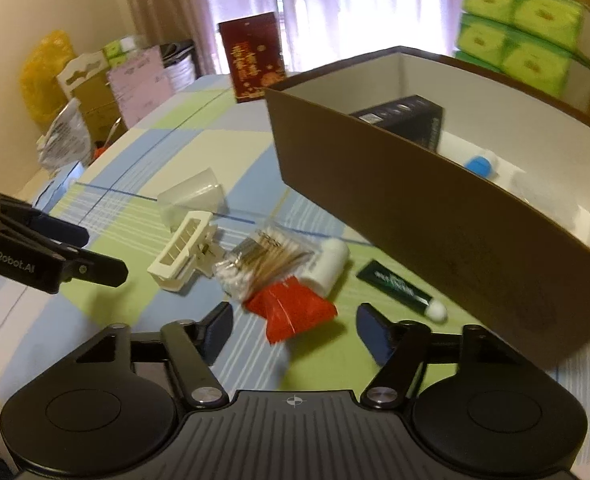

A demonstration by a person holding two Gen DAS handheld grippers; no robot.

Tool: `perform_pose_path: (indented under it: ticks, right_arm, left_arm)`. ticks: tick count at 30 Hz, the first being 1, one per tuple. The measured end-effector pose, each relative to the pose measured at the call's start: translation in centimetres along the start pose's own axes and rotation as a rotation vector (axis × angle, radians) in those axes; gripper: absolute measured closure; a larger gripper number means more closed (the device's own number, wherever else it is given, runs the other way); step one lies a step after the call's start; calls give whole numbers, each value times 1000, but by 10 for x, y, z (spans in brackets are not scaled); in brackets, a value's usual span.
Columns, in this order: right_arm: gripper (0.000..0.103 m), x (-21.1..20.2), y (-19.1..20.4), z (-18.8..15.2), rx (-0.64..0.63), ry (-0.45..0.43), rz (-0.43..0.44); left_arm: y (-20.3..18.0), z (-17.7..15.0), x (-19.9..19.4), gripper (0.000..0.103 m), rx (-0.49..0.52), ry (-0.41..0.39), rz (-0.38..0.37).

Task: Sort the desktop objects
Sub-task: 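Grasp the red candy packet with the right gripper while the left gripper grasps the cream claw clip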

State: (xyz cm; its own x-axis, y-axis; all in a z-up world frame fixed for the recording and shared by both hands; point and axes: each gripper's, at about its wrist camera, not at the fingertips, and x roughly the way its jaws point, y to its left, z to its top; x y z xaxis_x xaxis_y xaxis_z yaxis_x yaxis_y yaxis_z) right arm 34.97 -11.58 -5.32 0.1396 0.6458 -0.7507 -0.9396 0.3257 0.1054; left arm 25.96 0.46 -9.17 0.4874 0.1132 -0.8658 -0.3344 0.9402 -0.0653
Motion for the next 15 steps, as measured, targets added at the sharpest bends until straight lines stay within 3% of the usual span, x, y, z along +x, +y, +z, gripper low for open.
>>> perform_pose_path:
  ticks: [11, 13, 14, 15]
  right_arm:
    - [48, 48, 3, 6, -123, 74, 6]
    - [55, 52, 2, 5, -121, 85, 9]
    - [67, 54, 1, 5, -121, 99, 11]
    - [72, 55, 0, 4, -116, 110, 13]
  left_arm:
    - [12, 10, 27, 25, 4, 39, -7]
    - [12, 12, 31, 25, 8, 43, -10]
    - [12, 12, 33, 25, 10, 46, -12]
    - [11, 13, 35, 26, 13, 49, -15]
